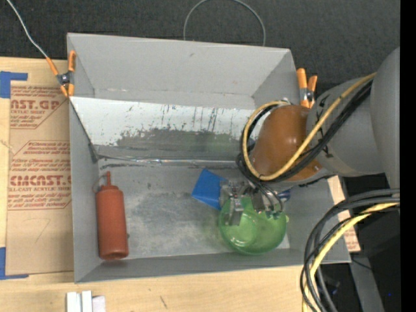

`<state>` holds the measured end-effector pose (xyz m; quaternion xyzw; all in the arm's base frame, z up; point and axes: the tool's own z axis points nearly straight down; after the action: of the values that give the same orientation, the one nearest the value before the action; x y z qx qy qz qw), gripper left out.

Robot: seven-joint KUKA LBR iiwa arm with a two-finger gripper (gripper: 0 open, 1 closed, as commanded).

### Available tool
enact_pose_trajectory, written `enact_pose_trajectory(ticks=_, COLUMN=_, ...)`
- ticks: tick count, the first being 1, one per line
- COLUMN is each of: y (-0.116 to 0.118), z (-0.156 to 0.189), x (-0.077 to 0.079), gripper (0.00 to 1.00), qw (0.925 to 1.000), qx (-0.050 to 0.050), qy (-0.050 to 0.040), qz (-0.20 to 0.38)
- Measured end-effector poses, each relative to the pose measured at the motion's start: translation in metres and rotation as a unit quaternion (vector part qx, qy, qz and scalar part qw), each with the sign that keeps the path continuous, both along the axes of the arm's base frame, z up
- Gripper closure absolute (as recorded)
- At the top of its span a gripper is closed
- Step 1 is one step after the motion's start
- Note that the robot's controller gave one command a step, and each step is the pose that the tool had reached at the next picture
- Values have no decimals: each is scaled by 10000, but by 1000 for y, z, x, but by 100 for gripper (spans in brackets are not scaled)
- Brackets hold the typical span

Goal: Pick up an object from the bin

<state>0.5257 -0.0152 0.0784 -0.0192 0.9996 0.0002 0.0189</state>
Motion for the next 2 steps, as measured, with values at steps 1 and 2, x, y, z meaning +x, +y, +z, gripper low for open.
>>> enact_pose_trajectory(ticks=1, y=2, z=51, x=7, gripper=100, qw=10000, qx=-3, qy=-34, qz=72)
enact_pose_trajectory(ticks=2, y=4, z=65, x=-4, gripper=100, qw=9999, qx=-8, qy=-26, qz=169)
